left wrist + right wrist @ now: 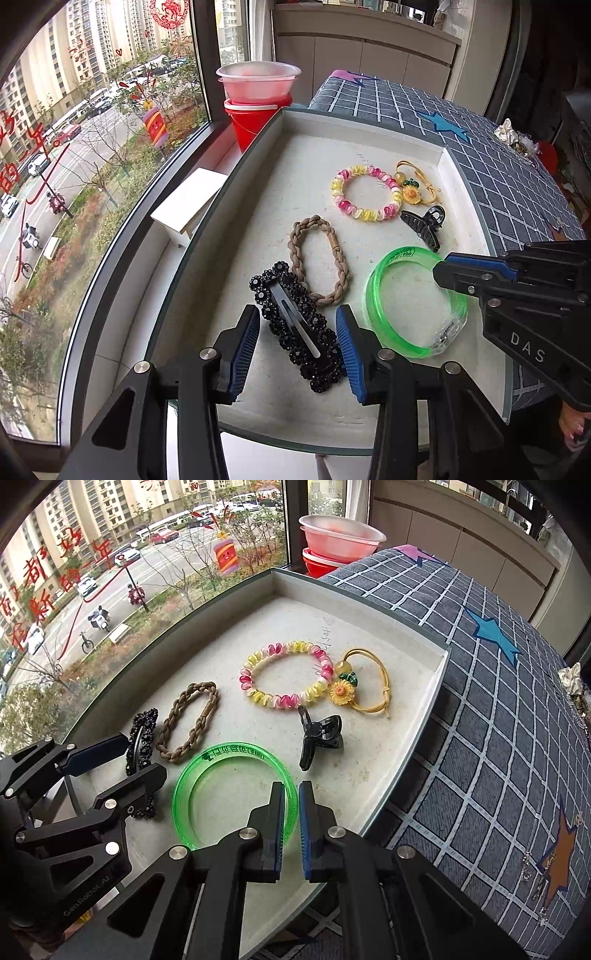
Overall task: Organize jewelry
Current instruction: 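Carry both items into the white tray and open both tools, then move both tools back over the table toward the silver charms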
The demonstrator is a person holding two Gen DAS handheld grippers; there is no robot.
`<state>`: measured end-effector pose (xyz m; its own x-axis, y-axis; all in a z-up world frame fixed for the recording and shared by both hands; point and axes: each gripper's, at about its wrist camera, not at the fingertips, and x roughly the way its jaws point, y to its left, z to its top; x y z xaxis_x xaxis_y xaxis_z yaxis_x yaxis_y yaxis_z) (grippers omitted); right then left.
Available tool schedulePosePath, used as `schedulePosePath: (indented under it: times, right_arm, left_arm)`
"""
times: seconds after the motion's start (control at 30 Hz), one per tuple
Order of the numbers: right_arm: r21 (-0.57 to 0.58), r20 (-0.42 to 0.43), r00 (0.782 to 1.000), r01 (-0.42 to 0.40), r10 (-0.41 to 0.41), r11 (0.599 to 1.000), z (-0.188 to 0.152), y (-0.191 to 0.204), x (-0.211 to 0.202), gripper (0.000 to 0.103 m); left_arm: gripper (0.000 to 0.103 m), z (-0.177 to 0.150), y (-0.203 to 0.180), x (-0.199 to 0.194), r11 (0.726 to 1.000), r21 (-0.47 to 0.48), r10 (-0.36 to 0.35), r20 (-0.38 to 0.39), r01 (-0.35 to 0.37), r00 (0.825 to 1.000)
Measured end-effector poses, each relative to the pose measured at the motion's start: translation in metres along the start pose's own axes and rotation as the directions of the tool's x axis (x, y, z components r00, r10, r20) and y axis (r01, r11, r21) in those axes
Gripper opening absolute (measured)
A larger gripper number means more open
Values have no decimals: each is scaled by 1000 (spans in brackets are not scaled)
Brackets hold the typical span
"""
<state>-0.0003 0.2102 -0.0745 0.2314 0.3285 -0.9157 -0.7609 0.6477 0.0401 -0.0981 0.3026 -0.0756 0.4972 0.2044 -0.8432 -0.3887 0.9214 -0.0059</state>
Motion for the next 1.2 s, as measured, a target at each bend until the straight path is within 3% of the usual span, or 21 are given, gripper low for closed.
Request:
schedulePosePath:
  times: [0.27, 0.43, 0.5, 0.53, 0.57, 0.63, 0.8, 0.87, 0.9, 1.03, 1.2]
  right_arm:
    - [19, -8, 1000, -5, 5, 1000, 0, -3, 2, 9]
    - [45, 37, 999, -33, 31, 998, 2, -8, -10, 10]
    - [58, 61, 997, -47, 44, 997, 2, -10, -18, 19]
    - [64, 74, 996, -52, 47, 997, 2, -12, -22, 33]
    - [70, 89, 995, -53, 47, 996, 2, -14, -27, 50]
    - [81, 119, 992, -49, 39, 996, 0, -19, -36, 56]
    - [130, 162, 986, -54, 32, 990, -9, -37, -55, 57]
    - [152, 177, 984, -52, 25, 987, -14, -48, -62, 63]
    - [164, 183, 983, -52, 22, 985, -18, -54, -66, 65]
    - [221, 206, 978, -45, -1, 974, -35, -81, -81, 79]
    - [312, 208, 977, -31, -37, 950, -65, -123, -96, 84]
  left_arm:
    - [51, 1, -1, -3, 1000, 3, 27, 9, -27, 1000]
    - [51, 4, -3, -9, 999, 10, 35, 28, -36, 999]
    - [57, 5, -5, -13, 999, 12, 37, 37, -37, 999]
    - [81, 5, -5, -15, 999, 12, 37, 46, -37, 998]
    - [96, 5, -6, -18, 999, 12, 40, 61, -41, 997]
    - [96, 5, -8, -25, 999, 21, 46, 86, -48, 995]
    - [96, 10, -19, -34, 998, 43, 34, 105, -39, 994]
    - [97, 12, -26, -38, 998, 58, 23, 115, -30, 993]
    - [102, 12, -30, -39, 997, 68, 17, 119, -25, 993]
    - [103, 15, -51, -45, 994, 109, -19, 127, 5, 992]
    - [103, 23, -91, -53, 983, 176, -66, 132, 42, 989]
